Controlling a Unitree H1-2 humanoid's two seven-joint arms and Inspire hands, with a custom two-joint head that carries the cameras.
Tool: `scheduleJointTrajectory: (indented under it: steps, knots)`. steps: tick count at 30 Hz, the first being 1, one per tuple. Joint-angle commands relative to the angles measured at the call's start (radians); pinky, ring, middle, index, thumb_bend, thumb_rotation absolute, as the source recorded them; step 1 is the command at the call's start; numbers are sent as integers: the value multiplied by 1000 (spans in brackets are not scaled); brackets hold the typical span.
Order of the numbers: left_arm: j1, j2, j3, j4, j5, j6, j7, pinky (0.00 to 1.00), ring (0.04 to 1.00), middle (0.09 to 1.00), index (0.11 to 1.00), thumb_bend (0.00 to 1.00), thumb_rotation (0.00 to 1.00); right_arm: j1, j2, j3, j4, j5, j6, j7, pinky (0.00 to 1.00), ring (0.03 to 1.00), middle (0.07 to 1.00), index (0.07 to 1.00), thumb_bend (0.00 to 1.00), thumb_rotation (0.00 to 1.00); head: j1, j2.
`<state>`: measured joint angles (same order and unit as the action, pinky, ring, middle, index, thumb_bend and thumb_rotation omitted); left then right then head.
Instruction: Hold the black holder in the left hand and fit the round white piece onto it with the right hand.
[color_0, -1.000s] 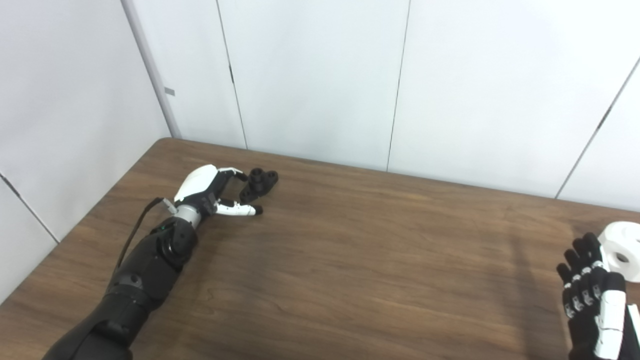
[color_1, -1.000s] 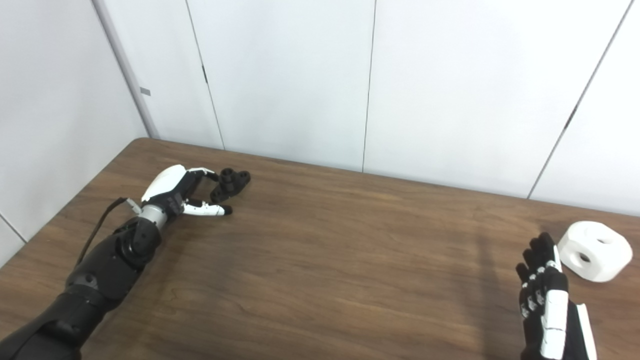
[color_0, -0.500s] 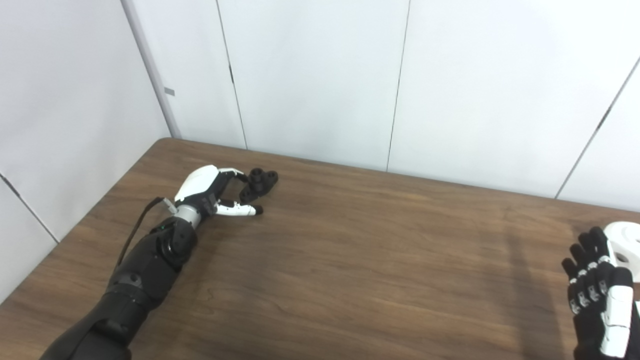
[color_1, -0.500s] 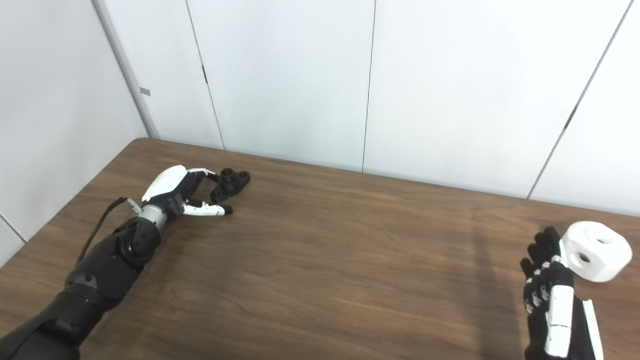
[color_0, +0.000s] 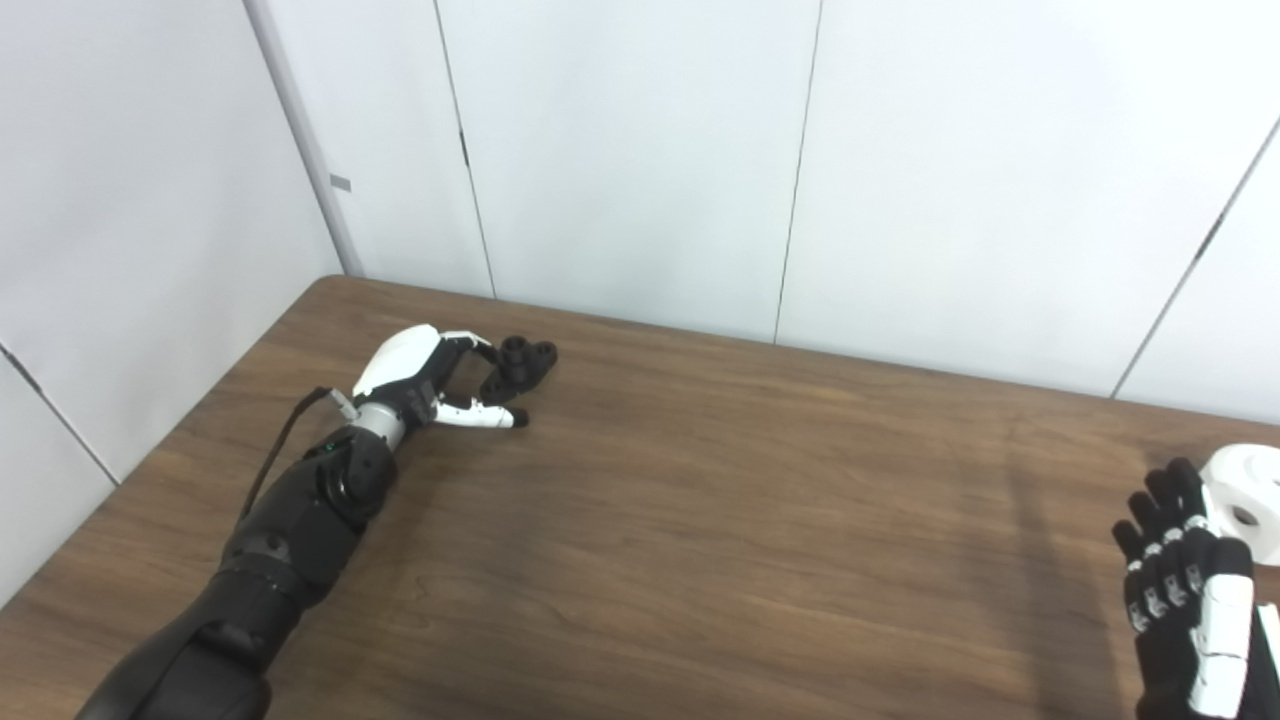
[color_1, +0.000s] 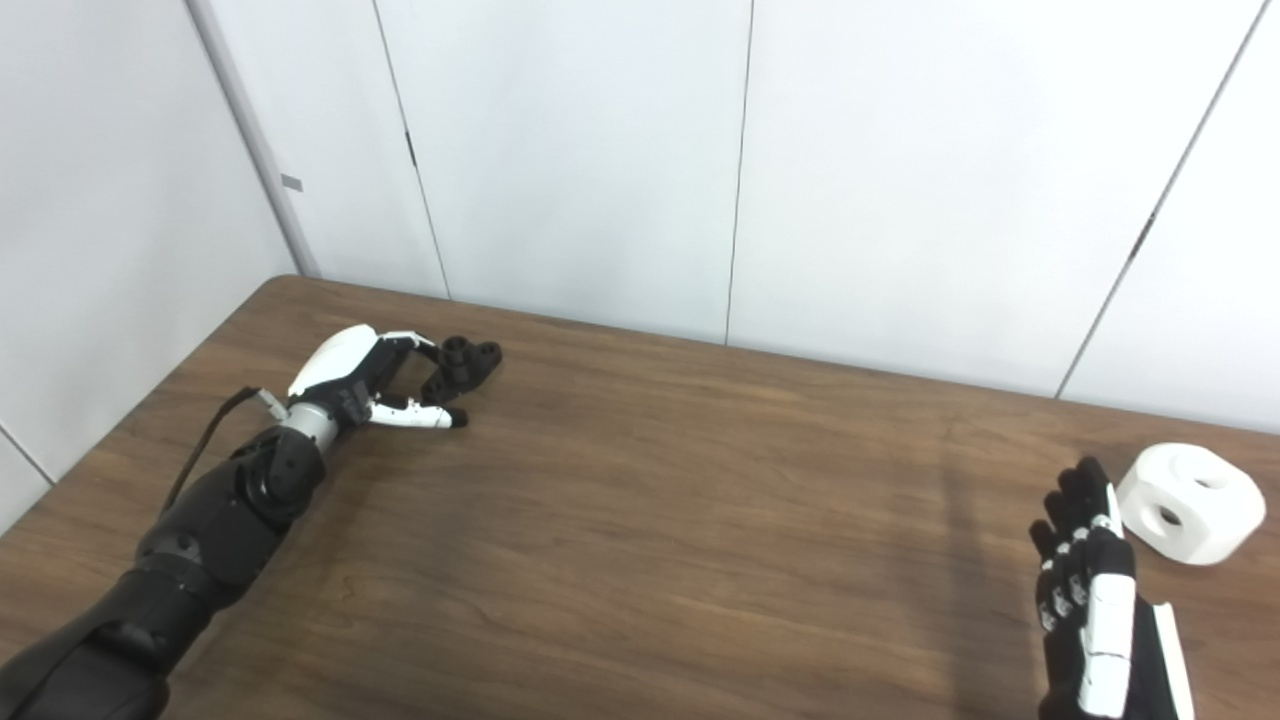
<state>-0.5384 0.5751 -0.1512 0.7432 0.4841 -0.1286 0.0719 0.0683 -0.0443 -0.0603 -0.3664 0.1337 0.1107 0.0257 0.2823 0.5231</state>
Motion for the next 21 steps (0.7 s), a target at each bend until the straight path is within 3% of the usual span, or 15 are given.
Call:
scheduleJointTrajectory:
  steps: [1, 21]
  knots:
    - [-33, -3, -19, 1, 6, 3, -18, 957, 917, 890, 747, 924, 391, -11, 1, 1, -18, 7, -45, 8, 1000, 1000, 1000, 1000, 475, 1000, -4, 3]
    - [-89, -27, -57, 86, -13, -45, -9, 970, 921, 884, 738, 920, 356, 4, 10, 6, -40, 1, -37, 0, 1000, 1000, 1000, 1000, 546, 1000, -22, 14]
